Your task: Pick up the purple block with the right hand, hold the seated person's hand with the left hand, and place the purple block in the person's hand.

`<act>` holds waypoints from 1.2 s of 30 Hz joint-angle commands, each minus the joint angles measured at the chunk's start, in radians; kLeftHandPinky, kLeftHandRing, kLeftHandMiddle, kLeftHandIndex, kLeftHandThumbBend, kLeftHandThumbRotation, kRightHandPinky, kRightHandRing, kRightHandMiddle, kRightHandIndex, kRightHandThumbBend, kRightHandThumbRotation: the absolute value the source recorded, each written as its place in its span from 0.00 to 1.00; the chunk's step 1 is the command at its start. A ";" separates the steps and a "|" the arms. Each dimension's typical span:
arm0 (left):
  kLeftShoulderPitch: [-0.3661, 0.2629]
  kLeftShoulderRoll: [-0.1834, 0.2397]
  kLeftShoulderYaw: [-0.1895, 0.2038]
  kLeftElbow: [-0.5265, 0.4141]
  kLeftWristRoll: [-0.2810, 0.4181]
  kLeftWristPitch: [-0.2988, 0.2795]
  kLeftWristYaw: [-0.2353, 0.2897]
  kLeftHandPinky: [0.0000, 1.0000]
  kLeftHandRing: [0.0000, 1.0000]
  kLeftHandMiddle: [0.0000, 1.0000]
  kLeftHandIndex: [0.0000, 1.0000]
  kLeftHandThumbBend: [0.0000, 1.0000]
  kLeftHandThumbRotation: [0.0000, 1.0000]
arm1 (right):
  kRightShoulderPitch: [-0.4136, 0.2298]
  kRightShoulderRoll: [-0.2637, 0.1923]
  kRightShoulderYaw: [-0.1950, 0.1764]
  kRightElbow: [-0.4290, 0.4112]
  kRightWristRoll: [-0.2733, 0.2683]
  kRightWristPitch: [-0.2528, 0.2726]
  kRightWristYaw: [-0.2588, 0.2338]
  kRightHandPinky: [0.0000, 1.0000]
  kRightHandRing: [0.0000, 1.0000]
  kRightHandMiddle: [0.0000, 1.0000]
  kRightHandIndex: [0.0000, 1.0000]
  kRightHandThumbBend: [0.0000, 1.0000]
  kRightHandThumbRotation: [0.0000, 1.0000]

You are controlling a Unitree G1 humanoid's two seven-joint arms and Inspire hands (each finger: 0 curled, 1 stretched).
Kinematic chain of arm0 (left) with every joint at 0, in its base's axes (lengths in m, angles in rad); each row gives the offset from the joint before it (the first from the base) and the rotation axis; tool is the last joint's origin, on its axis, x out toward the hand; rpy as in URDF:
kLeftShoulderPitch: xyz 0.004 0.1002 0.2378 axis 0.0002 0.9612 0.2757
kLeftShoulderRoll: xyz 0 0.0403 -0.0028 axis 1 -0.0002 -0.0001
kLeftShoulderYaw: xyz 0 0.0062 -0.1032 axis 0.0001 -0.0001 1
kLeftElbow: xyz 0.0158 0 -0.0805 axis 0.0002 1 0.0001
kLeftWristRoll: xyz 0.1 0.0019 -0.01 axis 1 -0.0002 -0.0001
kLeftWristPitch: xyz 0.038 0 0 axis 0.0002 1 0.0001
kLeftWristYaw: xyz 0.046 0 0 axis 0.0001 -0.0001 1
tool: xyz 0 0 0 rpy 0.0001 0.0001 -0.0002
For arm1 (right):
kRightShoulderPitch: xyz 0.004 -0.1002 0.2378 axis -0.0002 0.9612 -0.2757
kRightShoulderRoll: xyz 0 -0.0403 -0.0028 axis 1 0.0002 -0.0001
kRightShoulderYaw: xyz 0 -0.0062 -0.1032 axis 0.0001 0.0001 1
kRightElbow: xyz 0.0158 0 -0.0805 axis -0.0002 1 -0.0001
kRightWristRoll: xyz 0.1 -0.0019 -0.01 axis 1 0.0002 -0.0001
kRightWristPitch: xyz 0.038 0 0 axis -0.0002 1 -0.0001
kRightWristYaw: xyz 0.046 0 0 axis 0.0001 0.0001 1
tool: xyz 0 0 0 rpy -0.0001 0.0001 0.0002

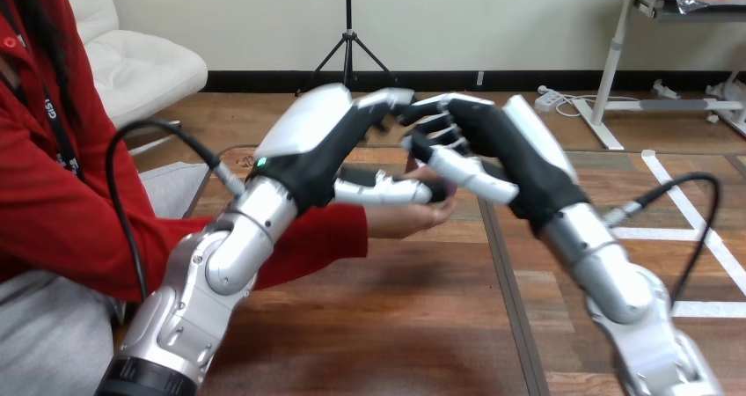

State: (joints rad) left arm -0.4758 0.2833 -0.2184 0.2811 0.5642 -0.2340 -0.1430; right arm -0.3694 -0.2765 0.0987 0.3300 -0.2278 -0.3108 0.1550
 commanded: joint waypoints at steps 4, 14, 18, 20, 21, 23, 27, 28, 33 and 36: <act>-0.104 0.023 0.037 -0.162 -0.046 -0.062 0.015 0.81 0.87 0.90 0.94 1.00 0.70 | 0.036 -0.042 -0.066 -0.121 0.054 -0.063 -0.004 0.48 0.59 0.65 0.69 0.86 0.99; -0.062 0.033 0.035 -0.185 -0.058 -0.042 0.005 0.83 0.91 0.93 0.95 1.00 0.72 | 0.093 -0.048 -0.091 -0.134 0.072 -0.113 -0.017 0.47 0.60 0.65 0.69 0.90 1.00; -0.049 0.038 0.031 -0.190 -0.060 -0.036 0.002 0.82 0.92 0.93 0.95 1.00 0.72 | 0.111 -0.043 -0.103 -0.132 0.090 -0.140 -0.016 0.46 0.59 0.65 0.68 0.89 1.00; -0.042 0.040 0.029 -0.194 -0.060 -0.032 0.000 0.81 0.93 0.94 0.95 1.00 0.72 | 0.119 -0.041 -0.109 -0.129 0.100 -0.158 -0.016 0.46 0.59 0.65 0.68 0.89 1.00; -0.039 0.041 0.029 -0.195 -0.060 -0.031 -0.001 0.81 0.93 0.94 0.95 1.00 0.73 | 0.122 -0.040 -0.111 -0.127 0.103 -0.166 -0.015 0.46 0.58 0.65 0.68 0.89 1.00; -0.031 0.042 0.028 -0.195 -0.059 -0.030 0.000 0.81 0.94 0.94 0.95 1.00 0.73 | 0.131 -0.037 -0.116 -0.122 0.112 -0.183 -0.015 0.46 0.58 0.65 0.68 0.88 1.00; -0.018 0.044 0.027 -0.190 -0.063 -0.033 0.001 0.79 0.95 0.95 0.95 1.00 0.75 | 0.145 -0.030 -0.125 -0.114 0.130 -0.211 -0.014 0.46 0.58 0.64 0.68 0.86 1.00; -0.016 0.045 0.027 -0.189 -0.064 -0.034 0.002 0.78 0.96 0.95 0.95 1.00 0.75 | 0.147 -0.030 -0.126 -0.112 0.133 -0.216 -0.014 0.46 0.58 0.64 0.68 0.85 1.00; 0.009 0.042 0.034 -0.173 -0.110 -0.049 -0.008 0.77 0.97 0.96 0.95 0.99 0.77 | 0.170 -0.017 -0.134 -0.110 0.172 -0.230 -0.011 0.46 0.58 0.65 0.68 0.85 1.00; 0.025 0.045 0.038 -0.153 -0.146 -0.068 -0.015 0.76 0.97 0.96 0.95 0.97 0.78 | 0.185 -0.003 -0.138 -0.110 0.209 -0.230 -0.007 0.47 0.58 0.65 0.68 0.86 1.00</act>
State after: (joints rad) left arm -0.4704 0.3138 -0.2101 0.1106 0.4705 -0.2791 -0.1506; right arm -0.1748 -0.3073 -0.0087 0.2230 -0.0729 -0.5148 0.1502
